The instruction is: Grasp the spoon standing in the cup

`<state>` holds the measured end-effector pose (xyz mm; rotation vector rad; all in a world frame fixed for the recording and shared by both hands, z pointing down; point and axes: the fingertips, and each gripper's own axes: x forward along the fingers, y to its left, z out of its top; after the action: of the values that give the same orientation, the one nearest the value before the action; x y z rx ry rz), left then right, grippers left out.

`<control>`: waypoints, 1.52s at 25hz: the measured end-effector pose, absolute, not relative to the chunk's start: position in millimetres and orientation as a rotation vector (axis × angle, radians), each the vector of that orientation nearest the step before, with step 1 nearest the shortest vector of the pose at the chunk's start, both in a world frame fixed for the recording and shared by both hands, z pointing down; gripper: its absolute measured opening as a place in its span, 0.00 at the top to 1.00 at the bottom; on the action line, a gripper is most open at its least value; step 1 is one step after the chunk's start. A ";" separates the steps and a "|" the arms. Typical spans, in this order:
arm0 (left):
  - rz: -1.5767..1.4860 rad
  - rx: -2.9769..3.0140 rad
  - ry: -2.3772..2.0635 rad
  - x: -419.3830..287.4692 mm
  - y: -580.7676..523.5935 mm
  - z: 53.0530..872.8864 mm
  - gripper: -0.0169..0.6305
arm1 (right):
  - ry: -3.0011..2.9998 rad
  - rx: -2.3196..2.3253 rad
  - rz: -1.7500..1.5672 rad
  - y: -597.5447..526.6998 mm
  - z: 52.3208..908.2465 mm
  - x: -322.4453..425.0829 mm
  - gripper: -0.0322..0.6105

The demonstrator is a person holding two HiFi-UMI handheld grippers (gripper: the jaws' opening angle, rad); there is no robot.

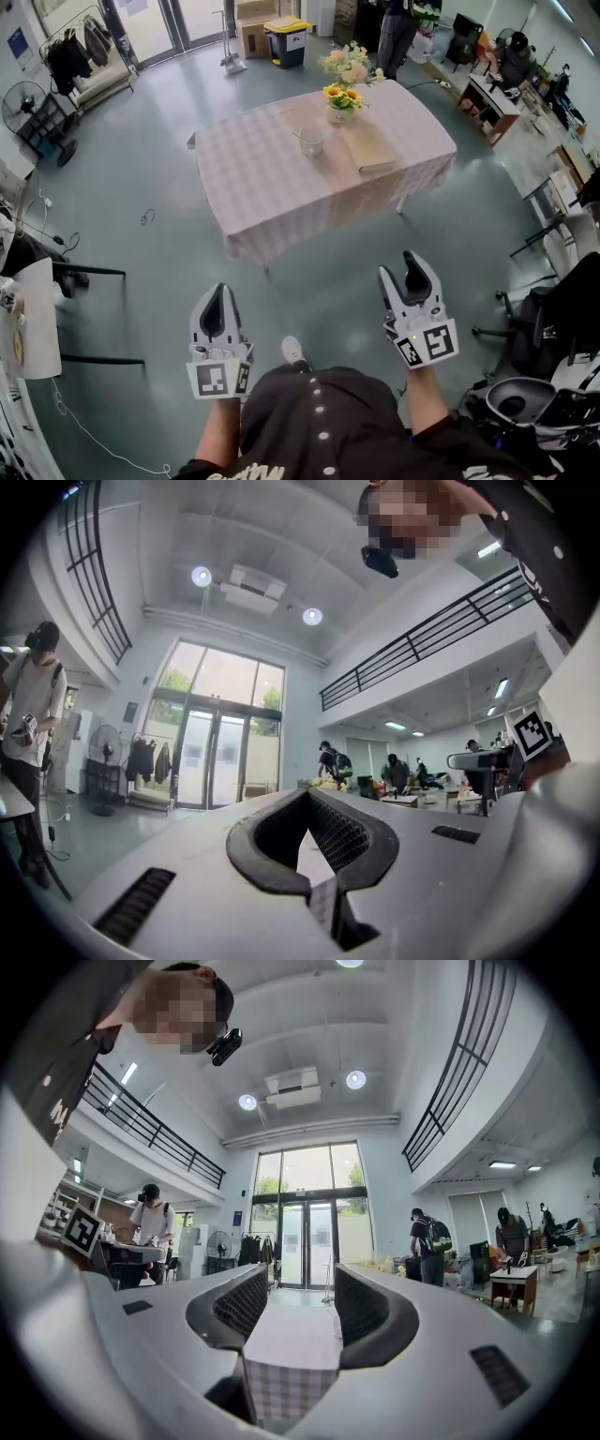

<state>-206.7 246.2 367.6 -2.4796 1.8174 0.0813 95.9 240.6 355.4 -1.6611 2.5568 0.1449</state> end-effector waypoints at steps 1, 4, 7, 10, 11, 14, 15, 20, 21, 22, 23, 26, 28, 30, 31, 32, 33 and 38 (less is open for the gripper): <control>0.084 -2.486 1.808 -210.6 237.3 367.4 0.95 | 2.551 -1.668 0.145 232.9 355.2 92.0 0.63; 0.075 -2.496 1.774 -219.5 215.1 369.2 0.95 | 2.540 -1.686 0.144 212.9 357.6 81.7 0.64; 0.066 -2.508 1.759 -229.8 198.8 373.2 0.95 | 2.531 -1.705 0.141 199.4 361.1 71.9 0.64; 0.061 -2.528 1.763 -236.5 183.7 377.6 0.95 | 2.522 -1.723 0.119 189.8 365.7 68.5 0.64; 0.057 -2.531 1.764 -236.5 178.5 378.8 0.95 | 2.519 -1.728 0.109 185.8 367.6 69.6 0.64; 0.028 -2.538 1.769 -233.3 162.5 386.1 0.95 | 2.513 -1.742 0.080 170.1 375.8 75.1 0.64; 0.017 -2.541 1.773 -232.5 156.7 389.4 0.95 | 2.510 -1.745 0.071 164.2 378.8 76.4 0.65; -0.003 -2.541 1.784 -223.9 118.3 395.2 0.95 | 2.511 -1.748 0.065 122.7 385.3 84.3 0.65; -0.006 -2.539 1.787 -220.7 109.3 394.5 0.95 | 2.515 -1.746 0.067 112.7 385.2 87.1 0.65; -0.008 -2.535 1.792 -217.2 100.5 393.8 0.95 | 2.519 -1.743 0.069 103.0 385.0 90.4 0.65; -0.008 -2.531 1.797 -213.3 91.8 393.3 0.95 | 2.522 -1.739 0.072 93.3 384.8 94.1 0.65; -0.002 -2.526 1.802 -199.5 63.9 390.4 0.95 | 2.528 -1.728 0.081 63.4 382.1 105.9 0.65; -0.004 -2.524 1.796 -189.6 43.3 387.0 0.95 | 2.536 -1.721 0.088 41.5 379.2 113.0 0.65; -0.013 -2.517 1.789 -179.6 22.9 383.2 0.95 | 2.548 -1.714 0.094 20.3 376.4 120.2 0.65; -0.016 -2.512 1.786 -174.1 13.2 381.4 0.95 | 2.553 -1.710 0.097 10.4 375.0 124.4 0.65; -0.018 -2.508 1.785 -168.4 3.6 379.9 0.95 | 2.557 -1.705 0.098 0.6 373.9 129.5 0.65; -0.018 -2.505 1.788 -162.4 -6.0 379.0 0.95 | 2.561 -1.701 0.097 -9.2 373.2 135.1 0.65; -0.010 -2.492 1.815 -129.9 -48.7 374.3 0.95 | 2.577 -1.666 0.091 -56.1 369.6 164.6 0.65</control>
<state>-129.9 -48.7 374.3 -2.4921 1.8153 -0.0100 164.6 -56.1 369.6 -1.6657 2.5774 0.0913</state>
